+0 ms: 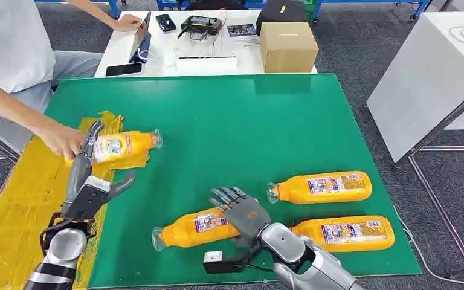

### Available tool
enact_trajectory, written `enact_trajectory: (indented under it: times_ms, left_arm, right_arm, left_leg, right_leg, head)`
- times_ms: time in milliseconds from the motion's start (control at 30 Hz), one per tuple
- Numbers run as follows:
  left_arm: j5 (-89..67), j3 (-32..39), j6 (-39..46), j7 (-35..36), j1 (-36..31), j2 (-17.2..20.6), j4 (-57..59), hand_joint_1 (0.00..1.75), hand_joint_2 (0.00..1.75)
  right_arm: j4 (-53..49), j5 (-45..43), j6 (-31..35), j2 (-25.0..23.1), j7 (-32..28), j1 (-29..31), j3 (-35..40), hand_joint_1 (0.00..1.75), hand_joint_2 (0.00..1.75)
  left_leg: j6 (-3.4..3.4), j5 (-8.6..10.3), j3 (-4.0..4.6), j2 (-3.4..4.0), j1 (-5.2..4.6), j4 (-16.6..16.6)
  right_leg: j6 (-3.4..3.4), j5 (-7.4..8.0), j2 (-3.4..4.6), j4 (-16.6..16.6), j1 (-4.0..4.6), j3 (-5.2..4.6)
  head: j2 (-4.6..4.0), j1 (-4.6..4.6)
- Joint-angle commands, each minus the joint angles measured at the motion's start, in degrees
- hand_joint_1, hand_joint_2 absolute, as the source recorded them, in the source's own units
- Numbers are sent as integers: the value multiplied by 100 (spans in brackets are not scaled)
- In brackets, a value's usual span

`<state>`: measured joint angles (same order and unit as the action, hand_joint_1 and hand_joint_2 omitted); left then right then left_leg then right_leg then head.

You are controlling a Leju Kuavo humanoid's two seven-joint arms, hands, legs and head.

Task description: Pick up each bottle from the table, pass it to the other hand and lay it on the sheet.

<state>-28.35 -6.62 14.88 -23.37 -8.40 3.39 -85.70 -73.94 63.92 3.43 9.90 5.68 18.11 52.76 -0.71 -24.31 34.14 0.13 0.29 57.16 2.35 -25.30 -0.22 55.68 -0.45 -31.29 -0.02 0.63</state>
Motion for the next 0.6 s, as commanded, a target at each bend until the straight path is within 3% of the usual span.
enact_trajectory:
  times_ms: [33,600]
  left_arm:
    - [-56,148,10,39,-3,-160,88,0,175]
    - [-93,123,9,52,-31,-177,118,0,175]
  right_arm:
    - [40,131,50,9,95,218,99,0,175]
    - [419,146,-91,-104,186,271,-94,0,175]
  left_leg:
    - [2,-12,-19,5,5,0]
    - [1,-6,-12,2,2,-2]
  right_leg:
    - [-6,-7,8,-5,6,20]
    - [-4,-3,4,-4,3,13]
  head:
    - [0,-2]
    - [0,-2]
